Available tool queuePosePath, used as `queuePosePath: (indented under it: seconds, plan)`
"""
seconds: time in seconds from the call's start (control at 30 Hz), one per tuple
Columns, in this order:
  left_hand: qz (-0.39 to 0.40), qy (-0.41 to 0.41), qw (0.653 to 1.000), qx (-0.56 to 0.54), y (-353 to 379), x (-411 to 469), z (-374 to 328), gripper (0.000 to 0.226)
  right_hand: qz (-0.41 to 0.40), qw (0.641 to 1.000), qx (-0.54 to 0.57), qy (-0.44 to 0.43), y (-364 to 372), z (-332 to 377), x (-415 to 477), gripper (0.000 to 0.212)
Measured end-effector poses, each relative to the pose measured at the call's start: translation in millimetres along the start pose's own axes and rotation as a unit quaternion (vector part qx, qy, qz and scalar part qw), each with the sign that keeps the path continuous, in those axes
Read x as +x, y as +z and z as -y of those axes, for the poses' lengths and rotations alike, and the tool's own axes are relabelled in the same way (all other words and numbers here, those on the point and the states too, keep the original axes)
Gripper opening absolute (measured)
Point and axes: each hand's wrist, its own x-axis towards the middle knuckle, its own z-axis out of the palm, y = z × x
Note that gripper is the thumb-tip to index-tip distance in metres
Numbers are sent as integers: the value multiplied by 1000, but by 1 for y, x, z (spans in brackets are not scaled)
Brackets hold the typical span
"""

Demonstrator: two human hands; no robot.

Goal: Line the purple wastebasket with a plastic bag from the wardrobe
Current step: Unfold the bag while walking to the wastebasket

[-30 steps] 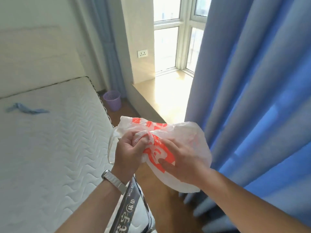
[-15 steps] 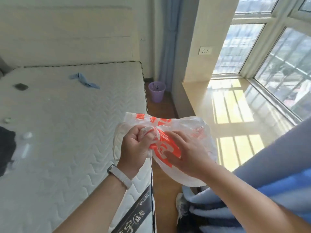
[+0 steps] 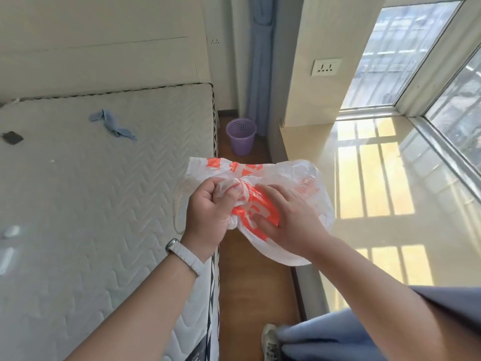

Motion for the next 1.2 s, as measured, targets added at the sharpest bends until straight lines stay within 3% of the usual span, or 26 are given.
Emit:
queuePosePath:
  seconds: [0.43, 0.67, 0.93, 1.2]
  plan:
    - [-11, 18, 1000, 7, 25, 114, -1, 16, 17, 1000, 2, -14, -10, -54, 114, 56]
    - [3, -7, 1000, 19, 32, 238, 20, 4, 35, 999, -19, 17, 6, -90, 223, 55]
    - [30, -1, 999, 12, 23, 389, 14, 9, 50, 997, -54, 19, 6, -102, 368, 54]
    - [25, 23, 999, 22, 12, 470, 11, 12, 46, 997, -65, 14, 5, -111, 451, 55]
